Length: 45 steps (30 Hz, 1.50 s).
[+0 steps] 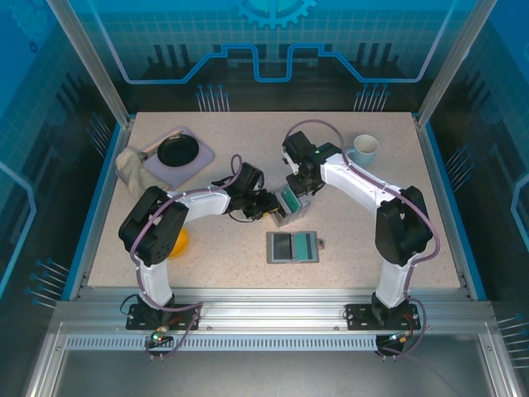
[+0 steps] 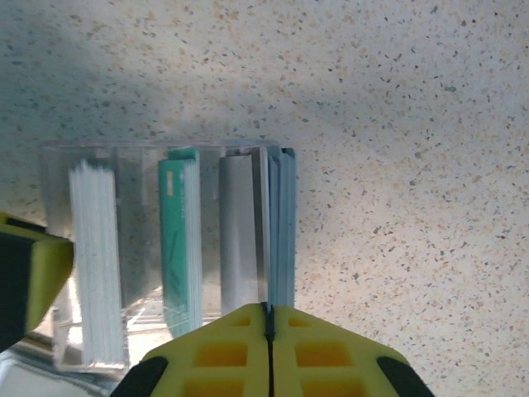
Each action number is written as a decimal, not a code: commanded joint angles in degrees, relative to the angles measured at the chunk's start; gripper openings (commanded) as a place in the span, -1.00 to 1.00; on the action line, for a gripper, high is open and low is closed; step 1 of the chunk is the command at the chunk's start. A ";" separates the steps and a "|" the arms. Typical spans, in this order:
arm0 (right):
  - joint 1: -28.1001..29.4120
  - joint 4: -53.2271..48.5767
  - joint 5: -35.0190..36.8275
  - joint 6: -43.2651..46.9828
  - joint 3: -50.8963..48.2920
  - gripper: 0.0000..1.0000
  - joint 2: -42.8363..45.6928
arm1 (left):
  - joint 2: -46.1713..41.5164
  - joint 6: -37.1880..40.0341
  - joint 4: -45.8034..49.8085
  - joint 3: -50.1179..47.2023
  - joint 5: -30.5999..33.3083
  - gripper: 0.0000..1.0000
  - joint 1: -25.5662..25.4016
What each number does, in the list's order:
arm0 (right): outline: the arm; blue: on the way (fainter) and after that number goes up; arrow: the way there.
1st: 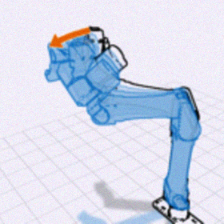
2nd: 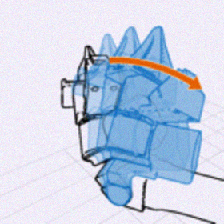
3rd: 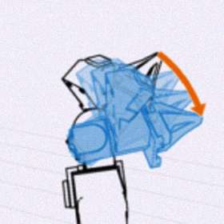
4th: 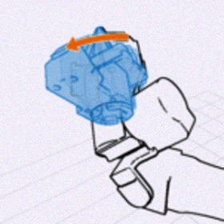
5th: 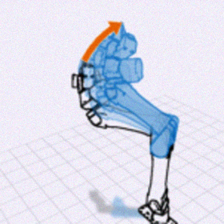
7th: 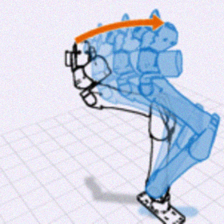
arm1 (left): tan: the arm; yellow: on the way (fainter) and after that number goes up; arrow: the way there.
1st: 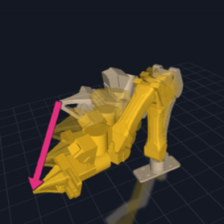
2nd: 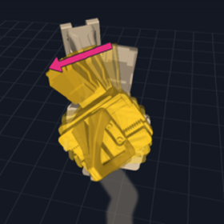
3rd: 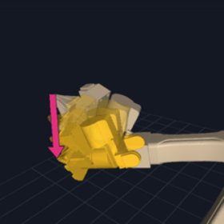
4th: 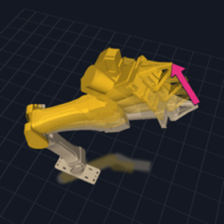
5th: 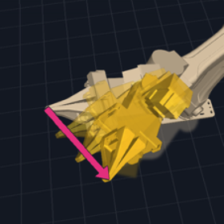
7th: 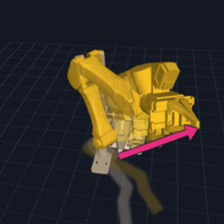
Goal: Put the credit cards into the card holder
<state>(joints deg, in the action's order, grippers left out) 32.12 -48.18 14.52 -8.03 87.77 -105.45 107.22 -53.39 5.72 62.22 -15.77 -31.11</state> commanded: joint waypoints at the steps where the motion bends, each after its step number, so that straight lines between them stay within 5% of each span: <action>1: 0.31 -1.87 -2.09 -1.42 0.68 -0.91 3.00 | 1.51 1.86 4.58 0.10 0.86 -0.41 0.55; 10: -1.81 2.10 -11.87 -8.82 -6.58 -1.00 12.55 | -1.96 2.63 2.58 -1.34 0.07 -0.28 0.53; 23: 0.00 14.51 -16.55 -26.52 -39.07 -1.00 37.32 | -17.57 2.75 3.70 -11.39 2.16 0.07 -1.04; 34: 2.01 14.21 -12.92 -30.38 -48.35 -1.00 39.98 | -20.71 -2.98 -1.30 -22.11 3.39 0.09 -8.23; 45: 2.05 13.86 -11.93 -30.11 -48.98 -1.00 39.09 | -15.34 -3.52 -1.85 -20.29 3.64 -0.06 -10.79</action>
<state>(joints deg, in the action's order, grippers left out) 33.45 -34.41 1.50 -37.34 39.40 -65.89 90.61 -56.14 4.01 40.45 -12.84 -41.45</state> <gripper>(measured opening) 0.044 0.477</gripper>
